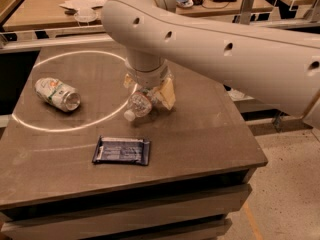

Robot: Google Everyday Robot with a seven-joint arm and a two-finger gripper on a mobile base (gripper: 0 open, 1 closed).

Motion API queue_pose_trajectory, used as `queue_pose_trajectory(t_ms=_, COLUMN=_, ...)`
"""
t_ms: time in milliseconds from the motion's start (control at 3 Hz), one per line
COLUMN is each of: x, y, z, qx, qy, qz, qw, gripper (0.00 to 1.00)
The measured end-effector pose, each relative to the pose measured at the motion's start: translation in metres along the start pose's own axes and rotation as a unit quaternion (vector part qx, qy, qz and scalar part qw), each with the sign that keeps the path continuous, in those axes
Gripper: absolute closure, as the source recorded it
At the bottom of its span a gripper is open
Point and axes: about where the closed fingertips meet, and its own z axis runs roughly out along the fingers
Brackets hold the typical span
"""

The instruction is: Knock water bottle over

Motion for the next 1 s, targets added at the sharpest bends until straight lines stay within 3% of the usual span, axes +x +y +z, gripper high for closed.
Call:
queue_pose_trajectory(t_ms=333, x=0.013, y=-0.001, z=-0.018, qx=0.002, qy=0.013, qz=0.014, qw=0.9998, gripper=0.0)
queue_pose_trajectory(t_ms=667, x=0.044, y=-0.005, z=-0.058, qx=0.062, qy=0.0, qz=0.094, qw=0.9936, gripper=0.0)
queue_pose_trajectory(t_ms=1000, x=0.074, y=0.004, z=-0.083, qx=0.144, qy=-0.034, qz=0.191, qw=0.9704, gripper=0.0)
